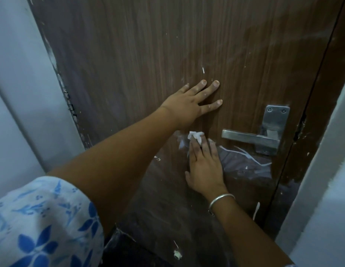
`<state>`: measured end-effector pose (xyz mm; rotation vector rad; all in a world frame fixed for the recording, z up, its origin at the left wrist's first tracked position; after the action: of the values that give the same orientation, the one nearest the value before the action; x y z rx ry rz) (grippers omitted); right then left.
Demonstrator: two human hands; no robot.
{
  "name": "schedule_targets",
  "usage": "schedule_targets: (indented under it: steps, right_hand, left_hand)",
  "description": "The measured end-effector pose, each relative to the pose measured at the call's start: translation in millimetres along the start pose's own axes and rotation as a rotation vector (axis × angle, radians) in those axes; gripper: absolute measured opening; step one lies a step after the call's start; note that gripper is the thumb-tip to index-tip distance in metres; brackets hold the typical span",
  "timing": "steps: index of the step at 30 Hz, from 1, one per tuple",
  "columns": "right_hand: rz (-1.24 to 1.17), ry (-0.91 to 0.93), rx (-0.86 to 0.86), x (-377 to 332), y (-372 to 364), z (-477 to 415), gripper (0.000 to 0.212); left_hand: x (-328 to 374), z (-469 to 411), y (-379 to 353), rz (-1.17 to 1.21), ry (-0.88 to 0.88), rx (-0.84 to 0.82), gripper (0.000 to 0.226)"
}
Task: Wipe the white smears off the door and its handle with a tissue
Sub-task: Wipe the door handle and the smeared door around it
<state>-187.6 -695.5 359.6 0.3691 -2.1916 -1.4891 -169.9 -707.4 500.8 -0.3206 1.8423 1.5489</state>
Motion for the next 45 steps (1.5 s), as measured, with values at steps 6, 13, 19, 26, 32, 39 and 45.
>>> schedule_targets:
  steps: [6, 13, 19, 26, 32, 39, 45]
  right_hand:
    - [-0.15, -0.149, 0.103, 8, 7, -6, 0.097]
    - [0.0, 0.008, 0.031, -10, 1, -15, 0.082]
    - [-0.009, 0.009, 0.032, -14, 9, -17, 0.092]
    - [0.031, 0.058, 0.002, -14, 8, -15, 0.081]
    - [0.049, 0.096, -0.029, -35, 7, -25, 0.082]
    - [0.033, 0.044, 0.027, -30, 19, -26, 0.075]
    - [0.189, 0.199, -0.065, -56, 6, -39, 0.066]
  left_hand:
    - [1, -4, -3, 0.013, 0.008, -0.027, 0.082]
    - [1, -2, 0, 0.026, 0.004, -0.034, 0.082]
    - [3, 2, 4, 0.083, -0.023, -0.019, 0.085]
    - [4, 27, -14, 0.283, -0.015, 0.061, 0.082]
    - [5, 31, -28, 0.477, 0.002, 0.001, 0.08]
    - [8, 32, -44, 0.566, 0.006, -0.04, 0.077]
    - [6, 27, -42, 0.597, 0.012, -0.025, 0.083]
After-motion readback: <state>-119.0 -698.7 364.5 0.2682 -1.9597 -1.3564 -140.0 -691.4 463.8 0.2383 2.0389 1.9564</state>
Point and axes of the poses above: each hand's wrist, its own z-axis away from the middle knuckle, its own y-axis out of the back of the hand, x = y × z, the point moved 9 cm from there along -z, towards the middle knuckle, and after that the axes turned 11 degrees about -x, right-handed, at the moved point
